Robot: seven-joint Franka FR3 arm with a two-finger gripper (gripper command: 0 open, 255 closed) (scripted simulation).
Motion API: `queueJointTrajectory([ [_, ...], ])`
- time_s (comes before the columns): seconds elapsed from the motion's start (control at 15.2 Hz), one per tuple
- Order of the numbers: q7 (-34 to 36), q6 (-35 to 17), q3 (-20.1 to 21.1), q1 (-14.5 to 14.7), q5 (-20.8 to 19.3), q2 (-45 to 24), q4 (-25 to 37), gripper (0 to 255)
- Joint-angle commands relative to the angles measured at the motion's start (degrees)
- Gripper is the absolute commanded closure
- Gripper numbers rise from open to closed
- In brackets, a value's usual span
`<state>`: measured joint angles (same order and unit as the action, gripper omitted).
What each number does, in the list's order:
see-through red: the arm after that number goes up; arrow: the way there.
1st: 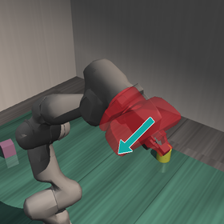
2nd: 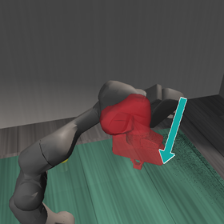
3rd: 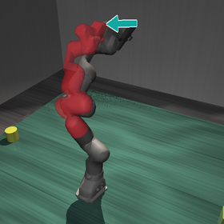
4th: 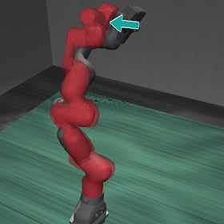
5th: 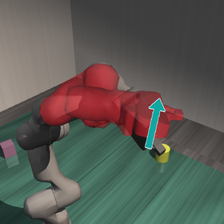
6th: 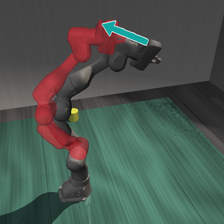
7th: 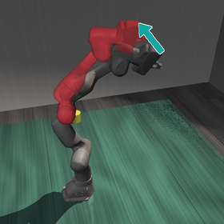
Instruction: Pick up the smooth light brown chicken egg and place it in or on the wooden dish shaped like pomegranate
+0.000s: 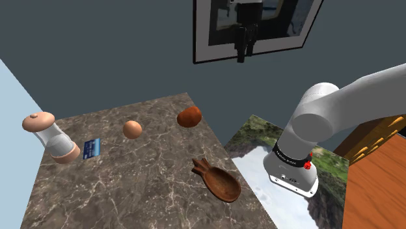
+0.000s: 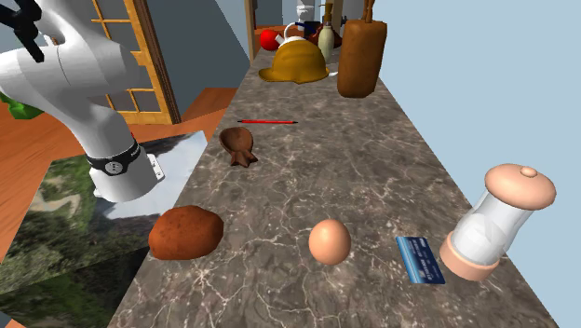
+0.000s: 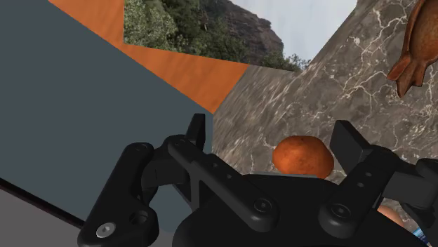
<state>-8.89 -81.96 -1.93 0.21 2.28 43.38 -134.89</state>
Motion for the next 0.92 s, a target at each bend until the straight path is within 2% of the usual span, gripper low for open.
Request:
queueJointTrajectory([
  [0.0, 0.0, 0.0, 0.0, 0.0, 0.0, 0.0, 0.0, 0],
  [0.46, 1.56, -13.6, 3.71, 3.35, 5.42, -5.76, -4.63, 0],
  [0.86, 2.2, -25.25, 7.06, 6.36, 9.62, -13.3, -5.68, 0],
])
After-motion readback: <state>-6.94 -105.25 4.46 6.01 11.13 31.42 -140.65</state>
